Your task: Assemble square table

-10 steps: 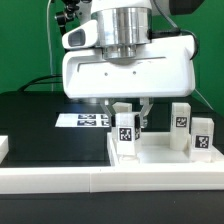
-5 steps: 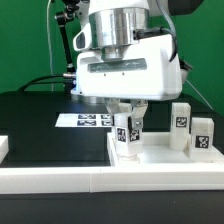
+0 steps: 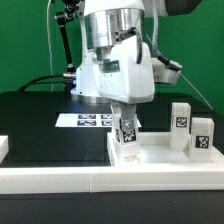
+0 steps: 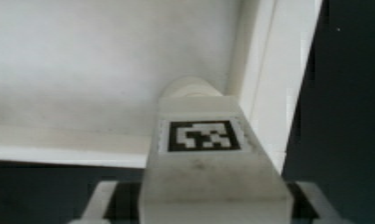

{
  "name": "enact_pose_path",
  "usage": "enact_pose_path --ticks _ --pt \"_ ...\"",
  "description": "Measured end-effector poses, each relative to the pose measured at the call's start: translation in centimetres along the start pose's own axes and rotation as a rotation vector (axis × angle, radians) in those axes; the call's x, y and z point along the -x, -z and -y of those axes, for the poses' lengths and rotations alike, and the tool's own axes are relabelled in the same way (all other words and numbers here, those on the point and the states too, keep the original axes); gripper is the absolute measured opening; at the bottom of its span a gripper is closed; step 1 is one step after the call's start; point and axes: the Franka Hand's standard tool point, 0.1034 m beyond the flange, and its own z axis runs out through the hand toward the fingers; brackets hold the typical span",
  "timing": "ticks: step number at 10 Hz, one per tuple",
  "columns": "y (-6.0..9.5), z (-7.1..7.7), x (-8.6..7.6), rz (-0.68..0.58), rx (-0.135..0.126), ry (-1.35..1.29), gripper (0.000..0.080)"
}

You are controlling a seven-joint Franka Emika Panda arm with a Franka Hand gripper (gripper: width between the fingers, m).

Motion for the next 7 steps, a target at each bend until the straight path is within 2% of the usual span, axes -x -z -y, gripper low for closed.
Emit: enact_pose_path --ticks 7 --pt "-0.07 0.07 0.81 0.013 0.001 -0.463 0.0290"
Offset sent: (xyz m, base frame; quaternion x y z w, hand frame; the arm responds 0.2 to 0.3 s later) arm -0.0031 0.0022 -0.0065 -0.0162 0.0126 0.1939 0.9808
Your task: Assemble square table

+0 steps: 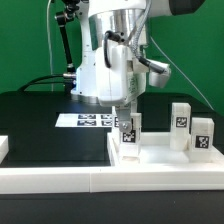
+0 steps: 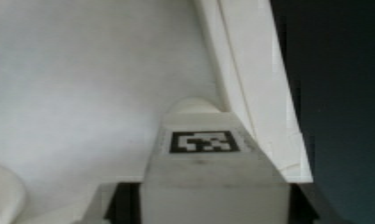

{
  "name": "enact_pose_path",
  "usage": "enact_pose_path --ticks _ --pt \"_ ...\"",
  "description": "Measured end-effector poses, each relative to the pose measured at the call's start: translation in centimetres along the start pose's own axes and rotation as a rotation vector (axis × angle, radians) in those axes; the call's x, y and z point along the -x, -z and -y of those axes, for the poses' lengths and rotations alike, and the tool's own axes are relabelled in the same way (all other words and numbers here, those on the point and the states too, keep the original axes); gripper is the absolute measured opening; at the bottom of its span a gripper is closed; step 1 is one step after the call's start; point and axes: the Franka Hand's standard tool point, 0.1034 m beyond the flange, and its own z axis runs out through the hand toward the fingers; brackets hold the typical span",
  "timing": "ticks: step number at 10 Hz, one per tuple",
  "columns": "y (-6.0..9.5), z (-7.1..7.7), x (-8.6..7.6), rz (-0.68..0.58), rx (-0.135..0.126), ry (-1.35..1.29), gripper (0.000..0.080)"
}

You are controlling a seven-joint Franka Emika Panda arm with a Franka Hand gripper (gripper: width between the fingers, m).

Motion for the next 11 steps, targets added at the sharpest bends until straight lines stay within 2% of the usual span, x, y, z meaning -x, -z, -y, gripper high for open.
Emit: enact_pose_path --ticks 1,2,3,4,5,10,11 --pt "-0.02 -0.03 0.04 0.004 0.000 -0.038 0.0290" --pt "-0.05 -0.07 0.12 0.005 0.001 -0.032 0.0382" --pt "-0.04 -0.06 0.12 0.005 0.001 -0.009 0.0516" --pt "-0.03 -0.07 0.06 0.005 0.003 0.067 0.0516" --pt "-0.04 -0.13 0.14 0.007 0.009 0.102 0.0621" --pt "-0.10 -0.31 0.53 0.009 0.012 0.531 0.0648" --pt "-0.08 -0.22 0.48 0.008 0.007 0.613 0.0648"
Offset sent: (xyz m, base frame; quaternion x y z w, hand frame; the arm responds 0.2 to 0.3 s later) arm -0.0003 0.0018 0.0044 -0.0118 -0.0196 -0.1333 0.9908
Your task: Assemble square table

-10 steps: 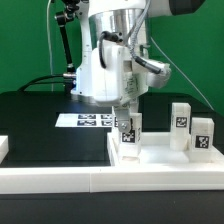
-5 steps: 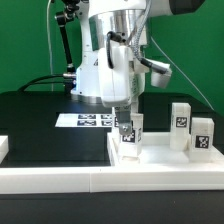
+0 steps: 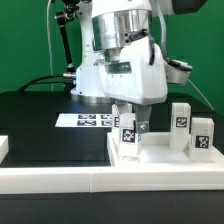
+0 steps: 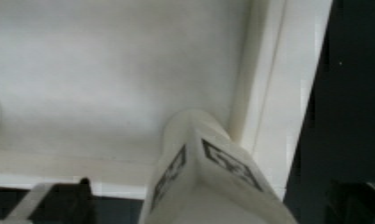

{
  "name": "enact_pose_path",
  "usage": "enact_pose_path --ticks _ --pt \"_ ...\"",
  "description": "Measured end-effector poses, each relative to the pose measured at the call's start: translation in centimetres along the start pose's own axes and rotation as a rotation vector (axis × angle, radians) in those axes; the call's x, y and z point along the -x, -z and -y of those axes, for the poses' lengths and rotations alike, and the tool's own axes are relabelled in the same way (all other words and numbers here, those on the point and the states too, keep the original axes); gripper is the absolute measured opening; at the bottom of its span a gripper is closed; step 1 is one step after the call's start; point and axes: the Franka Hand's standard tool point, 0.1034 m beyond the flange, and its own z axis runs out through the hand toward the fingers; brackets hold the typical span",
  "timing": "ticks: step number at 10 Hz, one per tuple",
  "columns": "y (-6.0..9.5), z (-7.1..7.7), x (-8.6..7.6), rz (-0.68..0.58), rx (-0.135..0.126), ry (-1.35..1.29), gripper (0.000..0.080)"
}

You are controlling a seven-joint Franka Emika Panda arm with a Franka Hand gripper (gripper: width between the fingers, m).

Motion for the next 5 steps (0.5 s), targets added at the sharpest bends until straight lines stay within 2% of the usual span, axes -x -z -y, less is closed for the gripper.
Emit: enact_pose_path --ticks 4,5 --pt "0.01 -0.03 -0.11 -0.001 0.001 0.284 0.0648" --pt "0.04 -0.13 0.25 0.005 0.039 0.383 0.0648"
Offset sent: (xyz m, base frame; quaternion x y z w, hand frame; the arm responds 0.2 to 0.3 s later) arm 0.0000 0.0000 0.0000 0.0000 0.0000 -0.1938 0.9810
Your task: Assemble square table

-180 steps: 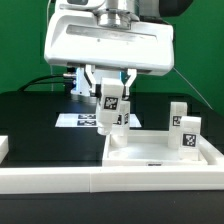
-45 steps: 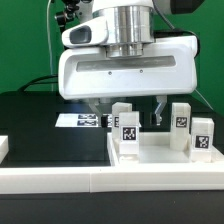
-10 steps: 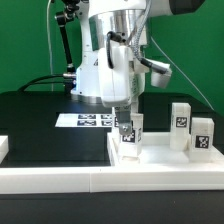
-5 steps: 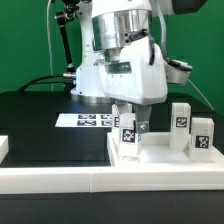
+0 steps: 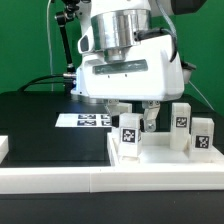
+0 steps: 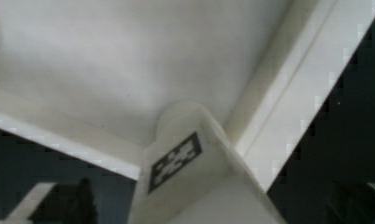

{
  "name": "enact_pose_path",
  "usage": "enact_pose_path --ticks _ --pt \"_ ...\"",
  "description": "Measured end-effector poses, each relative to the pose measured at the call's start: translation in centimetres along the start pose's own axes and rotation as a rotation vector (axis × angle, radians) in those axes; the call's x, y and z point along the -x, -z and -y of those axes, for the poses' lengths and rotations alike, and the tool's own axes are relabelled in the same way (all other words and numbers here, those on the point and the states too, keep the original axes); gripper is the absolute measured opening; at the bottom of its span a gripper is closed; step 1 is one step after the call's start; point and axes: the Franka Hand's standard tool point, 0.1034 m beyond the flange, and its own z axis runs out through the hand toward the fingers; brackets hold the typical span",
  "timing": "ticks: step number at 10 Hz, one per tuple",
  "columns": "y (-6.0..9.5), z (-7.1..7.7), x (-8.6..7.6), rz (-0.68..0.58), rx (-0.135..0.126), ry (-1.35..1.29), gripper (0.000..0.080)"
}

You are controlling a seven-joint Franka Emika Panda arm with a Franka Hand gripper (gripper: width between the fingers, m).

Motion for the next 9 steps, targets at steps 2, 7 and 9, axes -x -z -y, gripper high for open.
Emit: enact_pose_path --ticks 2,7,9 --pt "0.34 0.24 -0.33 -0.014 0.028 0.264 0.0648" --pt "0.45 0.46 -0.16 -0.012 0.057 0.589 0.0648" --pt "0.44 0.40 -0.21 -0.010 0.058 0.637 0.0639"
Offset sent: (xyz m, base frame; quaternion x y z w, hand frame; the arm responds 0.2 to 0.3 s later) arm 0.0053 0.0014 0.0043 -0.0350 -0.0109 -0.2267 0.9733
